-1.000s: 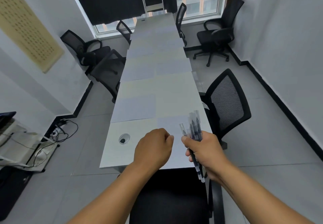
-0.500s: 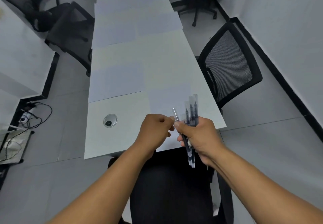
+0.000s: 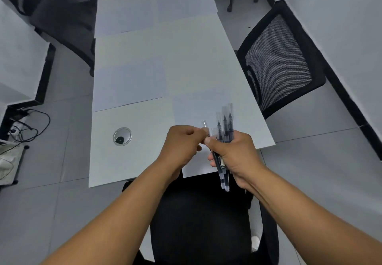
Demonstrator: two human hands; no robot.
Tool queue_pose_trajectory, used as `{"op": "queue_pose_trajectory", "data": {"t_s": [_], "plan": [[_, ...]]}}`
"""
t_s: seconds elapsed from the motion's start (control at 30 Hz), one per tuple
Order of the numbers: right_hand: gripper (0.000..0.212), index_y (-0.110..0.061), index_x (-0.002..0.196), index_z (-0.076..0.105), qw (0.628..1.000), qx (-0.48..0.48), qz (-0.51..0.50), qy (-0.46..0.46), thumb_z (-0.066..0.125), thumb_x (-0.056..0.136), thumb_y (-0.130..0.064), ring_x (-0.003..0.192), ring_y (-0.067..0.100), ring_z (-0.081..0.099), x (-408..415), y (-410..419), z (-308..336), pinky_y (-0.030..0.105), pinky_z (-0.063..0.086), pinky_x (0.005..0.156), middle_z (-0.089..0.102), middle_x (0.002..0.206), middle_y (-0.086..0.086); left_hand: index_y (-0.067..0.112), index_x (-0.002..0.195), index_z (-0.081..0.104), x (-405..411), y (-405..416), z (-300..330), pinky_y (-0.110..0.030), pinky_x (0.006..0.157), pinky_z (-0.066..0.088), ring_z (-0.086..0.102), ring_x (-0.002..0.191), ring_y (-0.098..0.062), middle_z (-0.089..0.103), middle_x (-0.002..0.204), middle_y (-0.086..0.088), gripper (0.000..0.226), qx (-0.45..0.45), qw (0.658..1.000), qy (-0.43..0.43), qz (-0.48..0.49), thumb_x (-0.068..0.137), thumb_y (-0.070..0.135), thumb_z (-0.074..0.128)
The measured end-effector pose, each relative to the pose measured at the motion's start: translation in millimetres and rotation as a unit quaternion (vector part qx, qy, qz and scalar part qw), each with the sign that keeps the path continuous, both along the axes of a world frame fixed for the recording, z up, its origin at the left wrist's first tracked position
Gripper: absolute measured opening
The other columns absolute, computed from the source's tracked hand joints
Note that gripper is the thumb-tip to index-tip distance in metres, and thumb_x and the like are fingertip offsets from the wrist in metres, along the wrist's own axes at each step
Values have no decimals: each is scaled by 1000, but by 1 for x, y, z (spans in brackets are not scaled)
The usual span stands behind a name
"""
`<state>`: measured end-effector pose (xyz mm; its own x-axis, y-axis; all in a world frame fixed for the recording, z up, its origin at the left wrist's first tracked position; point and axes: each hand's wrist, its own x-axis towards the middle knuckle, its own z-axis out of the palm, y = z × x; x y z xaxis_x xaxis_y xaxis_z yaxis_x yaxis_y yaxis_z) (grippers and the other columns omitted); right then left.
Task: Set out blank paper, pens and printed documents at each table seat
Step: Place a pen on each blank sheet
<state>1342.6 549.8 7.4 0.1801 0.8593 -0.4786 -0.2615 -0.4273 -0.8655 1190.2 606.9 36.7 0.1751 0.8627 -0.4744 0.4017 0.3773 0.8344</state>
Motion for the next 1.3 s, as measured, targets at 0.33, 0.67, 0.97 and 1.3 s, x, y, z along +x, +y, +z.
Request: {"op": "queue_pose_trajectory", "data": {"t_s": [0.33, 0.67, 0.97, 1.3], "plan": [[11, -23, 85, 83, 999, -34, -14, -6, 89, 92, -27, 64, 27, 73, 2, 5, -27, 42, 67, 66, 71, 70, 5, 11, 77, 84, 0, 21, -25, -39, 76, 63, 72, 61, -4, 81, 75, 4, 32, -4, 999, 42, 18, 99, 34, 77], [19, -12, 91, 77, 994, -57, -29, -86, 87, 90, -28, 57, 17, 70, 12, 26, -51, 45, 69, 67, 68, 62, 0, -5, 90, 77, 6, 53, -48, -43, 77, 62, 77, 85, -39, 80, 88, -18, 47, 29, 975, 214, -50, 96, 42, 74], [19, -12, 89, 72, 990, -68, -5, -121, 84, 90, -27, 55, 16, 69, 10, 58, -57, 47, 69, 67, 66, 60, -9, 16, 65, 46, 15, 76, -78, -29, 54, 33, 47, 51, -22, 46, 56, 3, 46, 48, 944, 323, -53, 91, 42, 73], [21, -12, 82, 70, 988, -74, -4, -136, 83, 84, -27, 53, 18, 67, 14, 69, -62, 46, 69, 65, 63, 59, -7, 5, 82, 73, 6, 80, -100, -32, 58, 45, 69, 70, -28, 73, 75, -4, 40, 33, 945, 322, -44, 87, 45, 72]]}}
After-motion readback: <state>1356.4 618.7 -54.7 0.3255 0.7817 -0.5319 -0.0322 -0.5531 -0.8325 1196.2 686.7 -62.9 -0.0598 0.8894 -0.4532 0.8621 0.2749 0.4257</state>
